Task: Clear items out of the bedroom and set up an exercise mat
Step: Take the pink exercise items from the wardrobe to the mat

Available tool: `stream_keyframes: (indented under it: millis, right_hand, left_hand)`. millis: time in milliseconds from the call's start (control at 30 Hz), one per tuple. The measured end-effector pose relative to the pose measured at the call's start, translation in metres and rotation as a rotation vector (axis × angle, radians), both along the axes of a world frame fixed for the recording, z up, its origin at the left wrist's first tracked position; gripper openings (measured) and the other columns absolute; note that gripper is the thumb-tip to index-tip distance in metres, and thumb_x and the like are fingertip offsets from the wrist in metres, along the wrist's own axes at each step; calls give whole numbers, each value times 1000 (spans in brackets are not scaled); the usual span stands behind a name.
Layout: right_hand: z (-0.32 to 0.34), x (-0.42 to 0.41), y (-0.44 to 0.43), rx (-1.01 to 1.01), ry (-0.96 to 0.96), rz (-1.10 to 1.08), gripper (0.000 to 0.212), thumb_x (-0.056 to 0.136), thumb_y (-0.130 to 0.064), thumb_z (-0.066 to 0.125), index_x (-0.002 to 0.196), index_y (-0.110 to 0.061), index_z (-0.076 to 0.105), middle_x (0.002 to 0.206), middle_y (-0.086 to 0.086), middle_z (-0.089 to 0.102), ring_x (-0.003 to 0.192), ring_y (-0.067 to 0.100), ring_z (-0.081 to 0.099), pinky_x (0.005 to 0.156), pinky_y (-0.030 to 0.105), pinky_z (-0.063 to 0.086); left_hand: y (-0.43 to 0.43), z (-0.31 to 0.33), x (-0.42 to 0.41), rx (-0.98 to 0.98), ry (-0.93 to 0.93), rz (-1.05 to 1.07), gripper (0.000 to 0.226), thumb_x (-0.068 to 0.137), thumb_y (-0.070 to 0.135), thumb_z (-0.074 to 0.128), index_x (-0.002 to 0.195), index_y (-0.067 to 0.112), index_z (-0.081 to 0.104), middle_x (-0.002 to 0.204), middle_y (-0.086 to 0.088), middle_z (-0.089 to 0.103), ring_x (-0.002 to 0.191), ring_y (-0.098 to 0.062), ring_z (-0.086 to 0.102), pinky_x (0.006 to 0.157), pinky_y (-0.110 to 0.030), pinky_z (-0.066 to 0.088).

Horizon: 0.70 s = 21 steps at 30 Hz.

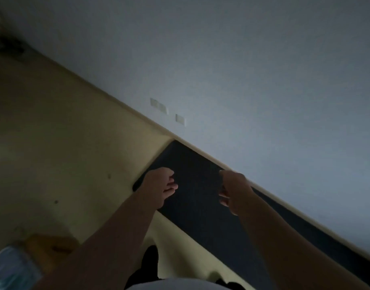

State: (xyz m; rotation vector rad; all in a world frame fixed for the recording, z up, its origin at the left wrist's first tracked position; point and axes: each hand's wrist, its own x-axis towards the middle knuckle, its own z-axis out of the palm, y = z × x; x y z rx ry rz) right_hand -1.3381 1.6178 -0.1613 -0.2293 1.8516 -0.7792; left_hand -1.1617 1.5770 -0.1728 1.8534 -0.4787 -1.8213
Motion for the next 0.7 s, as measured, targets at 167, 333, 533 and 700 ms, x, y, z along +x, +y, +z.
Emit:
stream_keyframes:
  millis: [167,333,533,700]
  right_hand:
    - [26,76,-50,-54,-44,216,19,99,-25,57,84,-14,53,75,8,45,76,25,45,83,42,48]
    - [44,177,-87,-77,-112,358,19,98,-22,56,81,-15,50,78,7,42,73,23,41,92,45,49]
    - [65,323,-138,-132,-135,473,11,99,-22,58,103,-14,53,95,6,53,89,24,55,90,42,47]
    - [81,420,-172,-154,-170,552,41,97,-31,61,133,-12,54,114,8,56,114,32,54,107,49,43]
  left_hand:
    - [-14,24,66,-98,36,293,11,98,14,54,102,4,59,96,-15,59,95,-32,64,90,-41,54]
    - [-26,35,159,-140,91,505,14,97,14,55,106,6,60,102,-17,59,91,-34,64,87,-43,55]
    - [-50,47,299,-169,119,581,8,92,13,60,98,8,60,97,-16,60,84,-32,66,70,-39,54]
    - [-82,59,391,-181,70,687,5,89,15,62,90,11,61,91,-12,57,80,-29,62,66,-34,49]
